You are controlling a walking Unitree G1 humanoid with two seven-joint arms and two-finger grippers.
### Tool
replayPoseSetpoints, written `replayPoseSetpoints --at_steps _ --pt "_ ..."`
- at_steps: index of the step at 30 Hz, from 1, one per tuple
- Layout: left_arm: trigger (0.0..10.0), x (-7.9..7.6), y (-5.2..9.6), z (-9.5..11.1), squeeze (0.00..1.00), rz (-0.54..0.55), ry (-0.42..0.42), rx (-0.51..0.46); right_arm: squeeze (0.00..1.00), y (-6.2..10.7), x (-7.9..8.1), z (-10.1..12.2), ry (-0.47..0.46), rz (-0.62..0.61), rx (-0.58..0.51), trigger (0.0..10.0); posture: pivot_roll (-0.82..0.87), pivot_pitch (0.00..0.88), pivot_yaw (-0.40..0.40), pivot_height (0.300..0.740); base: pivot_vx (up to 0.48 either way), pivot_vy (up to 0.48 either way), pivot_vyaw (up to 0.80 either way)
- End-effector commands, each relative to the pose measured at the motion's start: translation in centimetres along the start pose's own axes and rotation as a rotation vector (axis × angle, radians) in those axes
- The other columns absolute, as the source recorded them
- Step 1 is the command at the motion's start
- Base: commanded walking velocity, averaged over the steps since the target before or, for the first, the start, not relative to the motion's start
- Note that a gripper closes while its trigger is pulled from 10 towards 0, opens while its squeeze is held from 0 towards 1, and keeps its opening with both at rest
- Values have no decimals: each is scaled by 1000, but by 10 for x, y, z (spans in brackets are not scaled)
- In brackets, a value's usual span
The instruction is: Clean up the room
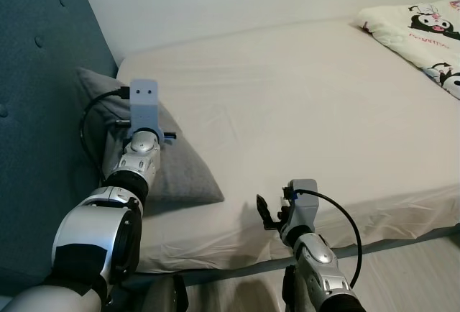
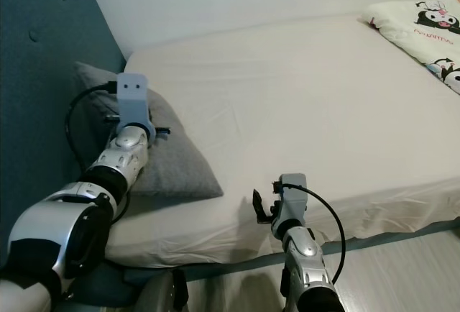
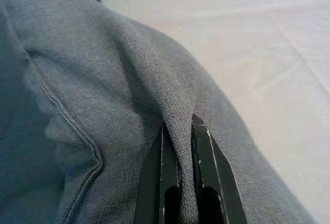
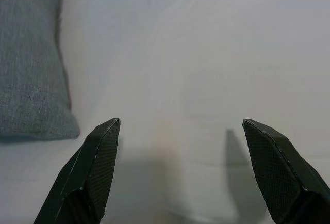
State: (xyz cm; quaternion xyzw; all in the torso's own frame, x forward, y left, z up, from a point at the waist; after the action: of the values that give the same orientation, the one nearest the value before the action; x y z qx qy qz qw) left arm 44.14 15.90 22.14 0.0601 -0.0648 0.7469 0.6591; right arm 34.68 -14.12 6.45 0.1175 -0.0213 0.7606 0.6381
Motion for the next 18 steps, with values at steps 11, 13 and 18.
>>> replayPoseSetpoints --at_steps 11,13,18 --pt "10000 -43 4 32 0 -263 -116 -159 0 7 0 -9 -7 -17 27 10000 23 317 98 582 0 0 0" --pt "10000 -47 5 36 0 -276 -182 -189 0 8 0 -9 0 -19 22 10000 16 322 102 582 0 0 0" --pt "10000 -47 5 46 0 -251 -261 -237 0 9 0 -9 7 -23 18 10000 15 324 102 582 0 0 0"
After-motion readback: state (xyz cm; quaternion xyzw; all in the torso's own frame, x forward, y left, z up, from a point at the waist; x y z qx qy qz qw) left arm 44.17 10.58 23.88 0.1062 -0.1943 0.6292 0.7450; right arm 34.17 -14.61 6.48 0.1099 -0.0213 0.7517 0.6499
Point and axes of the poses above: a point about 5 cm out from each wrist's last joint towards the gripper, its own y axis pointing back from the gripper into the wrist, its own z axis along the axis of the wrist's last joint, x = y × z, the point moved 2 cm from there along -y, pointing out of the wrist towards the gripper, and after that the axes turned 6 degrees about -y, right-handed, at the moved point
